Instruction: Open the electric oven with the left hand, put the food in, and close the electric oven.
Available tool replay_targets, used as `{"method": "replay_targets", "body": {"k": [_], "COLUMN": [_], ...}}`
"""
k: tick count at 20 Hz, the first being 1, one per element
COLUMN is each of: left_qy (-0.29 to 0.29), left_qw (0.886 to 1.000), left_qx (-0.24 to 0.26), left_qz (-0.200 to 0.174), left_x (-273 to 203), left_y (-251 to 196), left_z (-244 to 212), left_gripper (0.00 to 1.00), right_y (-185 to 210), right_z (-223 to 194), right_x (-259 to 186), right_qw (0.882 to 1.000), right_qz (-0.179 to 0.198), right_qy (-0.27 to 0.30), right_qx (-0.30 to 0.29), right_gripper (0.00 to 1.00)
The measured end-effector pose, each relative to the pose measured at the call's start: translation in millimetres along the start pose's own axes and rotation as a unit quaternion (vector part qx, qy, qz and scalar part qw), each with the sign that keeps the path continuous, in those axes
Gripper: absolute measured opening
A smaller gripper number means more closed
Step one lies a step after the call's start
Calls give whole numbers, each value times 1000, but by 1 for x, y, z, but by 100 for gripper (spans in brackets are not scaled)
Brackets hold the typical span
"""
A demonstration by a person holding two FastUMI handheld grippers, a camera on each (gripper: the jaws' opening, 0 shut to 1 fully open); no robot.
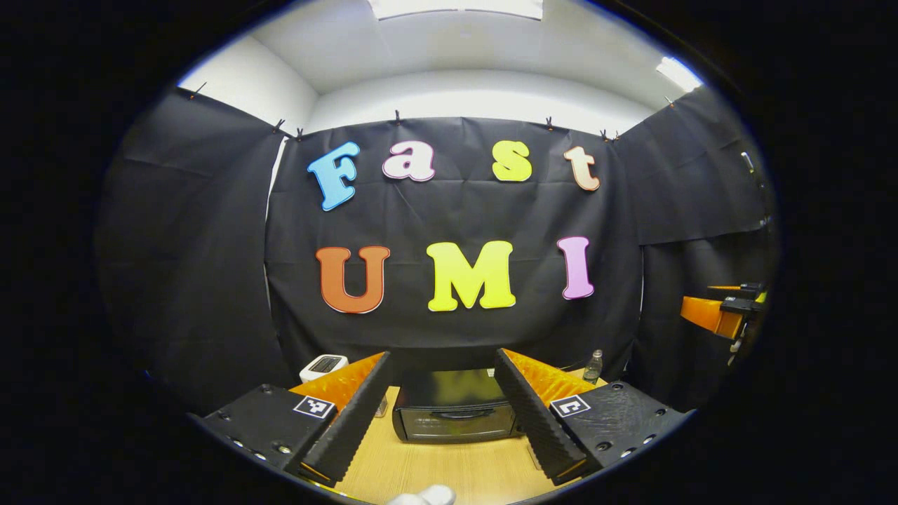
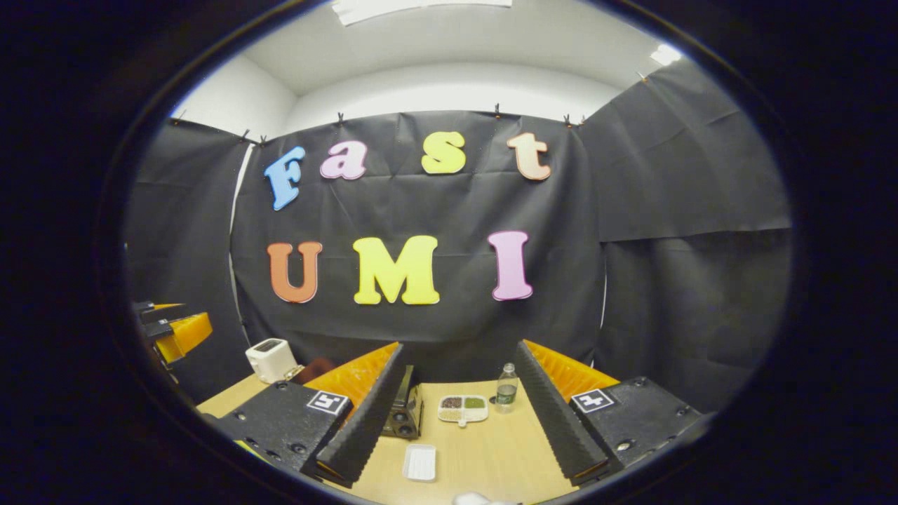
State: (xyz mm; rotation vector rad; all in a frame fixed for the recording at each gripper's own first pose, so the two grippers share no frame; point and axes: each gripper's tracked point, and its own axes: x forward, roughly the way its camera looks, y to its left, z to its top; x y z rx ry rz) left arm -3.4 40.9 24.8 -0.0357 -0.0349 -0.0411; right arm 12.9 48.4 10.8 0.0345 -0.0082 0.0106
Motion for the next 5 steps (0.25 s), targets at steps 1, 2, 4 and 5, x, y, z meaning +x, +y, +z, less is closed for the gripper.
{"method": "replay_targets", "body": {"k": [1,2,4,5], "left_qy": [-1,-2,0,-1], "left_qw": [1000,1000,1000,1000], "left_qx": [0,-2,-4,-2], "left_qz": [-1,-1,2,5], "left_x": [0,-1,-1,-1], "left_y": [0,-1,2,4], "left_z": [1,2,1,1], "left_gripper": [96,96,96,96], "right_y": [0,1,3,3], "right_z": [1,2,4,4], "right_x": [-1,-2,-4,-4], "right_qw": [1000,1000,1000,1000], "right_qz": [0,1,2,2], "right_qy": [0,-2,-3,-3], "right_qx": [-1,-3,-5,-6], "right_gripper": [100,90,100,90]}}
